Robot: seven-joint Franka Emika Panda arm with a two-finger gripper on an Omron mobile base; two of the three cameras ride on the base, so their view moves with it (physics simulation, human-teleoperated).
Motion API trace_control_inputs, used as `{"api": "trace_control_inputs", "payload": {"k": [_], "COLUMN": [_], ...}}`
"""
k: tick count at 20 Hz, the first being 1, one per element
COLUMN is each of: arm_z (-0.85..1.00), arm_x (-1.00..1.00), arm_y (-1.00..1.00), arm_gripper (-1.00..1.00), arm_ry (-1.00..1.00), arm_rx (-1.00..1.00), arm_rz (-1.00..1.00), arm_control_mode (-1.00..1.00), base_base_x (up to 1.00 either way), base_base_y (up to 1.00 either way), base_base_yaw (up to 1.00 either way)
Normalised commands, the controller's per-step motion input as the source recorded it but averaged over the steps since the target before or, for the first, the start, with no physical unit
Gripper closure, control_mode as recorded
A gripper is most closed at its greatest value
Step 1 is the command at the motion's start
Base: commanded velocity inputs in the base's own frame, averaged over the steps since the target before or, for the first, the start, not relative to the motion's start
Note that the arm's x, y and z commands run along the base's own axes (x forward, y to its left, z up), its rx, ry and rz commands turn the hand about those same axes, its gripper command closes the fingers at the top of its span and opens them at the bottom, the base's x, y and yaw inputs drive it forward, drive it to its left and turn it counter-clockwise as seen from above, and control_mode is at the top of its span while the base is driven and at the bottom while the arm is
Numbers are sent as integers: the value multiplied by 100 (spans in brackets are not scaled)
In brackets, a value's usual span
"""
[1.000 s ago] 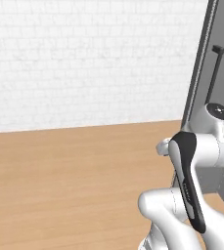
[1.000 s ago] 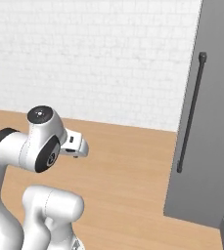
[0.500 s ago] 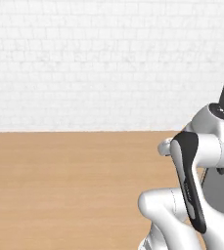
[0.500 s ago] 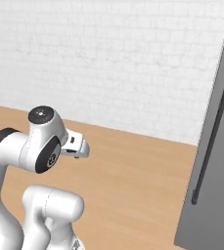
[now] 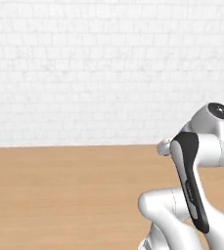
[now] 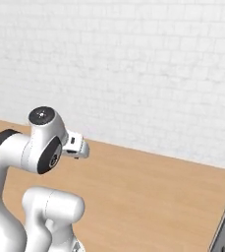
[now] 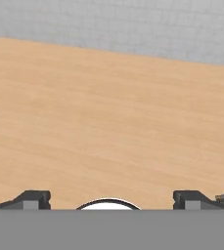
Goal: Place one cucumber and one steak in each tupperware on the nearby counter, to pack two identical lunches.
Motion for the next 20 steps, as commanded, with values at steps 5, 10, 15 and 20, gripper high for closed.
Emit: {"api": "trace_control_inputs", "payload": {"k": [5,10,15,20], "arm_z": [0,0,0,0], "arm_x": [0,0,0,0], "arm_y": [0,0,0,0], "arm_gripper": [-100,-100,-100,-100], "arm_ry": [0,0,0,0], "arm_rx": [0,0,0,0], "arm_rz": [0,0,0,0], "arm_control_mode": [100,100,100,100], "base_base_x": [87,56,56,57], "base_base_y": [72,53,50,53], "base_base_yaw": [-58,-79,-81,-82]}}
